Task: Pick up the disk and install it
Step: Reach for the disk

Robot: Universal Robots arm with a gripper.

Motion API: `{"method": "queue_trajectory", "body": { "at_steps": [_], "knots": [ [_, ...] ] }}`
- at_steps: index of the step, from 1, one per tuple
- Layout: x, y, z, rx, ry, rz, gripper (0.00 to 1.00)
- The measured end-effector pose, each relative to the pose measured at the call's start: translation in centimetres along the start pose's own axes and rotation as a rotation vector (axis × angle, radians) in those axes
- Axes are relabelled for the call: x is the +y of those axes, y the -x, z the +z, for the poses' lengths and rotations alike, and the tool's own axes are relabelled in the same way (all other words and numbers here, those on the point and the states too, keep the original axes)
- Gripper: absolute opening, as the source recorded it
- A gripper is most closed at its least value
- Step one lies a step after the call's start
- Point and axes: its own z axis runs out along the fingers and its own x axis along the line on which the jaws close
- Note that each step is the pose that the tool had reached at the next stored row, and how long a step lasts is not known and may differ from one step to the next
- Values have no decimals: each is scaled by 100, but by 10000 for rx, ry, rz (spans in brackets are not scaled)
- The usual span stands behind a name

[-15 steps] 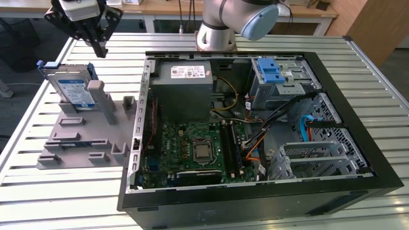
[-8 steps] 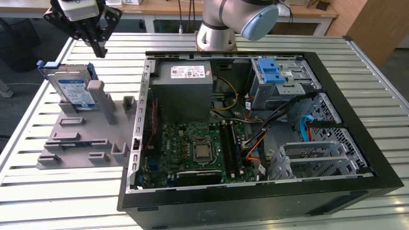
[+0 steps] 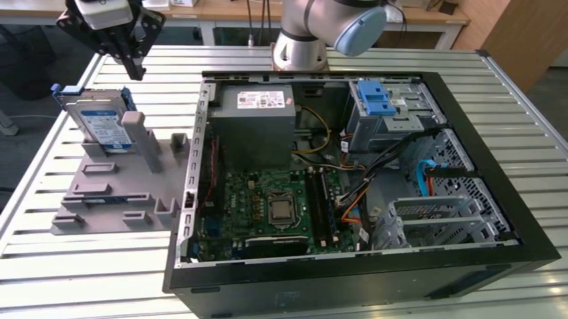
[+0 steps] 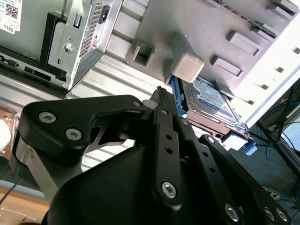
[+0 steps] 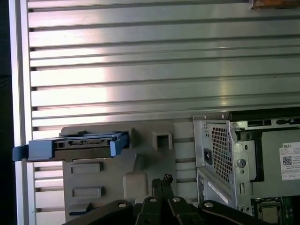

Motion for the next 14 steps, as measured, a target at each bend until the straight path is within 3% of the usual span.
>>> {"method": "queue_trajectory", "body": {
  "at_steps": [14],
  "knots": [
    [-4, -75, 5, -1, 1, 0, 11]
  ]
}}
